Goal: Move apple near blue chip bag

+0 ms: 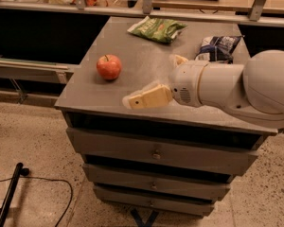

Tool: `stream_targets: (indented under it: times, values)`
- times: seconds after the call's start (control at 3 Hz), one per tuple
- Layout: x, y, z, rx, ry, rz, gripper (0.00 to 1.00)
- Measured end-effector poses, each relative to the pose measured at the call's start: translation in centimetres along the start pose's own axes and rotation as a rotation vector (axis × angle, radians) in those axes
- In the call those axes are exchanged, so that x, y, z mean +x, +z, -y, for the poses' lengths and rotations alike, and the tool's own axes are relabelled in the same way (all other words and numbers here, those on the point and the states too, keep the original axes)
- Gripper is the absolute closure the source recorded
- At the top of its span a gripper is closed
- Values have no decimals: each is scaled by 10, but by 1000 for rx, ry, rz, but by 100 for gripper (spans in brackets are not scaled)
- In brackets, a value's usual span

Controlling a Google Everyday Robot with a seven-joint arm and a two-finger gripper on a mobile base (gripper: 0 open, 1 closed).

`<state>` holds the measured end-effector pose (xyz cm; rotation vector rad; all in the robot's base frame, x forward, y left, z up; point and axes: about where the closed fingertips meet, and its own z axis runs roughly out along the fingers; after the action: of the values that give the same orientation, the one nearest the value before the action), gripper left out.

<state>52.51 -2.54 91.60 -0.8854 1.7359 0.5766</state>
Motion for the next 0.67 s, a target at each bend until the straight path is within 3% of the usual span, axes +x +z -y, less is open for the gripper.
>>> stream_targets:
  times: [0.67]
  values:
    - [3, 6, -2, 19, 3, 30, 0]
